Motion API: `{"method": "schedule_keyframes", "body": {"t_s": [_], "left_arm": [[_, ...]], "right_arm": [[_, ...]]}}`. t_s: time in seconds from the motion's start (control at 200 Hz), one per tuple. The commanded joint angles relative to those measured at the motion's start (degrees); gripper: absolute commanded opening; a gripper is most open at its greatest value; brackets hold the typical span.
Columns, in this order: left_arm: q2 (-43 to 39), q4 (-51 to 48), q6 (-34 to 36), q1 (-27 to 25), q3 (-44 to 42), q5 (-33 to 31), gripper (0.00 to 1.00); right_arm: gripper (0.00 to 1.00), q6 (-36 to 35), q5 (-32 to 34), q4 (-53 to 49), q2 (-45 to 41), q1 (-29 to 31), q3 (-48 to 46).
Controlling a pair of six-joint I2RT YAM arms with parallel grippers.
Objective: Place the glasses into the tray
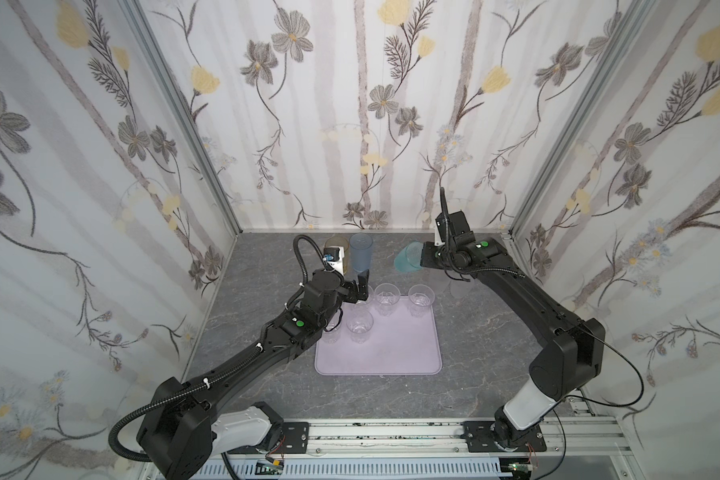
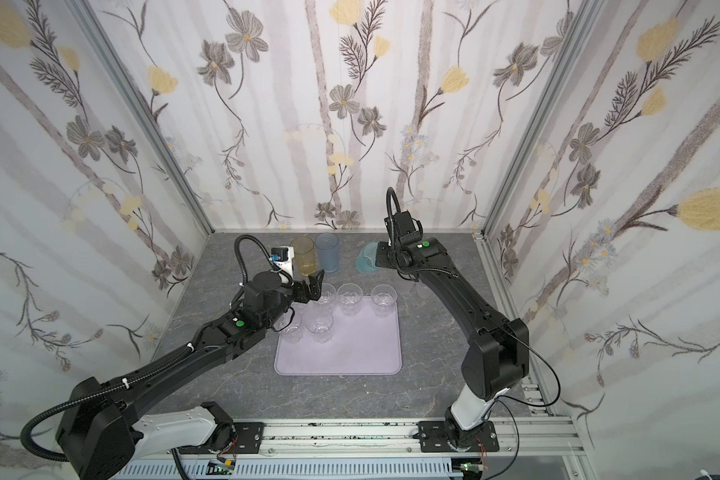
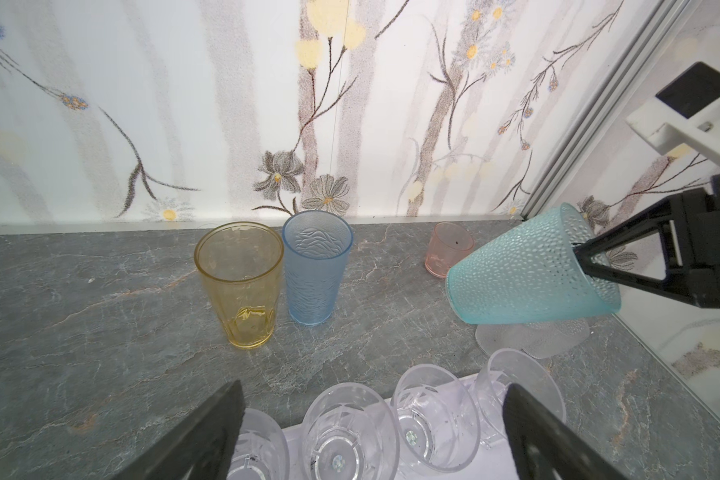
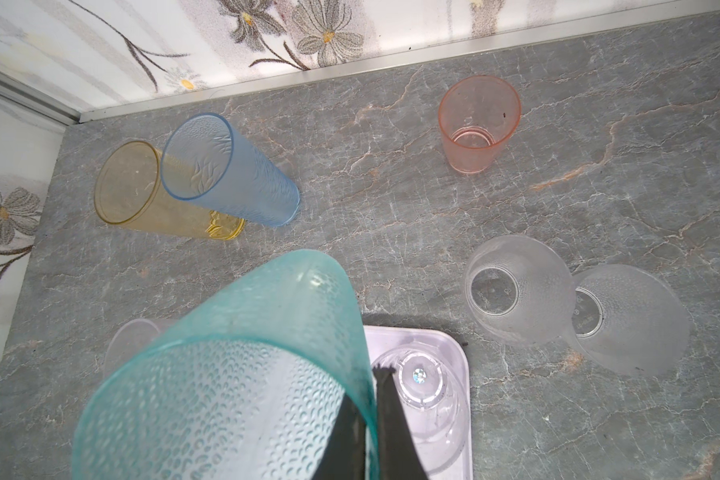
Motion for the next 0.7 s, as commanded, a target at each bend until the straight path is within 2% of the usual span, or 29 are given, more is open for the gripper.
{"method": "schedule_keyframes", "body": {"t_s": [0.0,0.155,0.445,0.695], "left_arm": [[-0.2,1.7,-0.5,0.0,-0.2,-2.3,1.00],[1.5,0.6,-1.8,0.0,-0.2,-3.4,1.00],[1.7,0.3,-3.4,0.1,-1.2,-3.5,1.00],[4.0,0.3,-3.2,0.2,-0.1,-3.1,1.00]], "right_arm": [[0.06,0.0,1.3,2.5,0.7,-0.4,0.1],[0.06,-0.4,1.8,3.8,6.9,-2.0,3.5],[0.06,-2.5,4.2,-2.4,24.2,-2.6,18.3],[0.10,-3.1,2.6,-3.2,29.2,-2.0,20.7]]}}
